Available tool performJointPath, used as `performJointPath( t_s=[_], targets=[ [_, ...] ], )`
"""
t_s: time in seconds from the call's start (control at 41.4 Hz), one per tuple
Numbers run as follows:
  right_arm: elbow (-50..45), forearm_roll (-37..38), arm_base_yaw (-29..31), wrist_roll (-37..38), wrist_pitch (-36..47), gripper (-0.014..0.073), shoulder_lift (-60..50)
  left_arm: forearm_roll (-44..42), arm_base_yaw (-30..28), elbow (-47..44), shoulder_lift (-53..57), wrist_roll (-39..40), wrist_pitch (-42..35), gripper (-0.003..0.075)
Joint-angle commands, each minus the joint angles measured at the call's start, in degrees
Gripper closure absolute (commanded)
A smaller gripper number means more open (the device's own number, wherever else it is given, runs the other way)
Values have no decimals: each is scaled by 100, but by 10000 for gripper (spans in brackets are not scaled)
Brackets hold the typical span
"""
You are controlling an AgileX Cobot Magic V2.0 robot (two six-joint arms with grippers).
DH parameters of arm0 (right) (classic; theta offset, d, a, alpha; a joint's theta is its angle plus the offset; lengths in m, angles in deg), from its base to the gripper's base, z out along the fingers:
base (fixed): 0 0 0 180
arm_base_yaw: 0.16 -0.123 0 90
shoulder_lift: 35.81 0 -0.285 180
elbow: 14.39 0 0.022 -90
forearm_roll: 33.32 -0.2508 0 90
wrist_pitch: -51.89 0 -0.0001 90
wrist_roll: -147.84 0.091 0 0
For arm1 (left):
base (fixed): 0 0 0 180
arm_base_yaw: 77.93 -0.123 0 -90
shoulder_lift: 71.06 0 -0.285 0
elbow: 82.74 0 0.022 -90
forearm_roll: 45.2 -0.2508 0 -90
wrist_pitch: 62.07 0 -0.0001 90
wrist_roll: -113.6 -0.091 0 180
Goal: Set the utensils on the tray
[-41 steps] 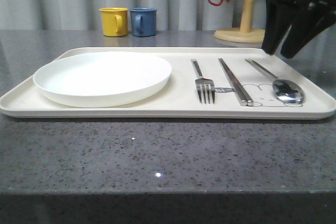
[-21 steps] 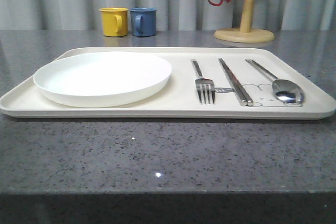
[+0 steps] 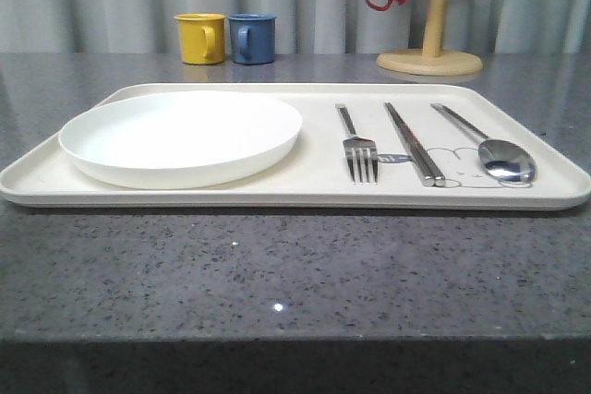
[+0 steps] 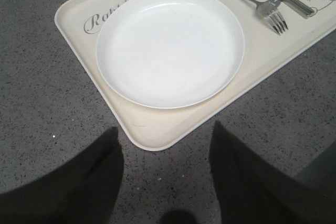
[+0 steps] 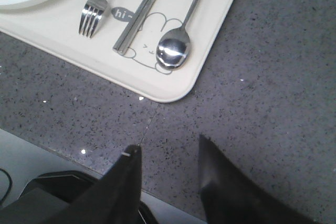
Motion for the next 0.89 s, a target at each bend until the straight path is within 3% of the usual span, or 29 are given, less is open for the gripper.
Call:
performJointPath(
  t_s=[0.0,0.532,0.653,0.87],
  targets=[
    [-87,65,0,-54,543,295,-346,19,44,158,22,39,-395,351],
    [-459,65,0,-54,880,300,-766,19,44,158,22,39,-395,351],
    [-459,65,0,-54,909,371,-766,19,44,158,22,39,-395,351],
    [-459,65,0,-54,909,610,-766,19,44,158,22,39,-395,351]
  ],
)
